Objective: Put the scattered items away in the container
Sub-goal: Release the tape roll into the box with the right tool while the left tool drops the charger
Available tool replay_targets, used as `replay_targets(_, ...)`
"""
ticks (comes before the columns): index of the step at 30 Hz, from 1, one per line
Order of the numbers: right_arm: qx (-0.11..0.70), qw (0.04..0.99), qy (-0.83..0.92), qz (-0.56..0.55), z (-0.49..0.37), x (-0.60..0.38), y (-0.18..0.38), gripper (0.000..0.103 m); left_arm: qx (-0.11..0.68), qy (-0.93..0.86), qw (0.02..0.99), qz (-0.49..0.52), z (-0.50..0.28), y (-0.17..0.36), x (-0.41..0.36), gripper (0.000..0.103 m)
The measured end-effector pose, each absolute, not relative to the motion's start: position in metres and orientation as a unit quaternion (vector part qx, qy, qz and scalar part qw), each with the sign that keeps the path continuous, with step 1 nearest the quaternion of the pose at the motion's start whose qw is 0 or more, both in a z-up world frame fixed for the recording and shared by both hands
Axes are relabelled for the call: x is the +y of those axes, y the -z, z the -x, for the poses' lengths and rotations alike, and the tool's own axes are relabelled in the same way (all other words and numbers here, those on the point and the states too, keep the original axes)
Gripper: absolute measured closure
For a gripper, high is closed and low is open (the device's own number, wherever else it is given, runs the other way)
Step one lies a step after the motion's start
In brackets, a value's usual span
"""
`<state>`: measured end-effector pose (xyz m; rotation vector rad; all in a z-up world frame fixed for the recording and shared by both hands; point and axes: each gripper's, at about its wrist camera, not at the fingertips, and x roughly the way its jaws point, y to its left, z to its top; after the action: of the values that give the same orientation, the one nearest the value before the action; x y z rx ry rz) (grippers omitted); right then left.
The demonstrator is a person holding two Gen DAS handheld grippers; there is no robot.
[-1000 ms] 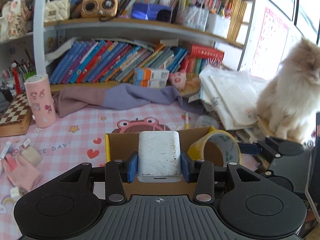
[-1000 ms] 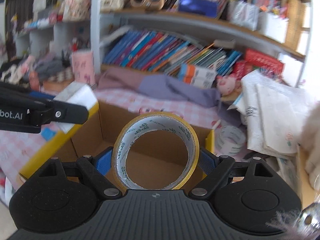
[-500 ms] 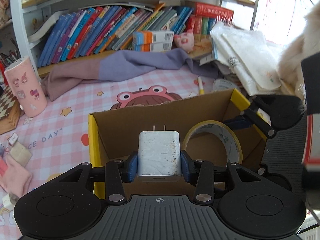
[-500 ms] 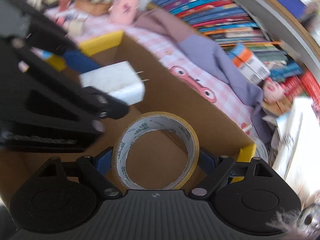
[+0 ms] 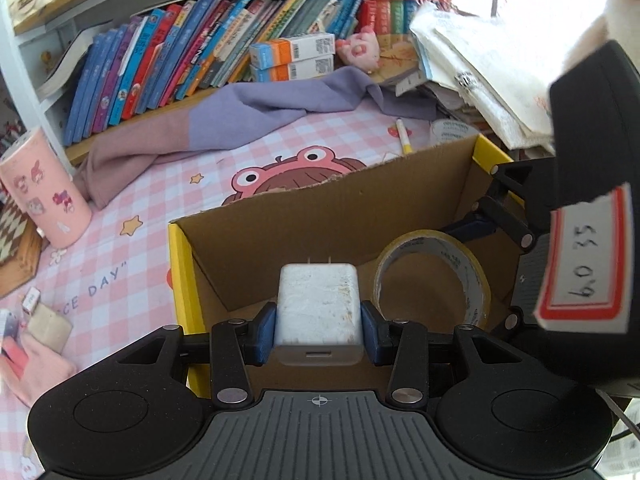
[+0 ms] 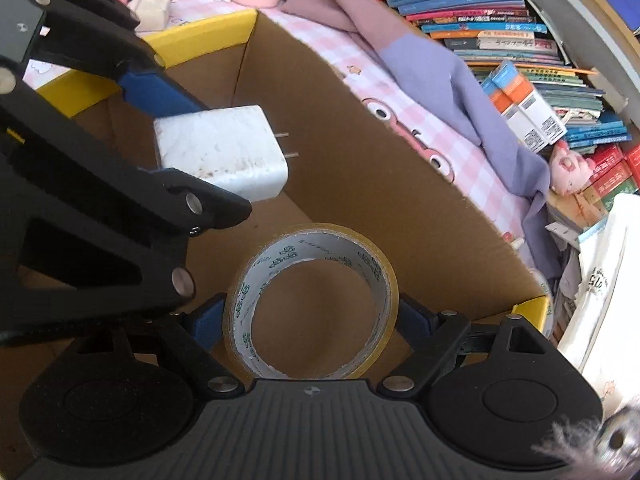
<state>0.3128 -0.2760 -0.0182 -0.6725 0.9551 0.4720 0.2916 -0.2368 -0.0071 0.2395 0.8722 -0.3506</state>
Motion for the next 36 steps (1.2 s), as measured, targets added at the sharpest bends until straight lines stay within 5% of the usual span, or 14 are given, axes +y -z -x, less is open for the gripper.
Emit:
replay_targets(7,0.448,0.815,-0.216,0.297,-0.316,-0.276,0.019,0.017,0.414,0.171,0.888,-0.106,-0.291,0.007,-0.235,0.058)
replay_targets(10,0.444,0.819,-0.216,0.293,-0.313,-0.277,0.016,0.015,0.404,0.17,0.893,-0.1,-0.288,0.005,-0.234,0.044)
replay_targets(23,0.409,0.853,-0.213,0.245,-0.291,-0.29,-0.022,0.011,0.348,0.164,0.92,-0.072,-0.262,-0.028,-0.226,0.029)
replay_targets(36,0.323,0.91,-0.2,0.165,-0.233,-0.317,-0.074,0.01,0.279,0.137,0.95,-0.019,-0.194,-0.074,-0.202,0.026)
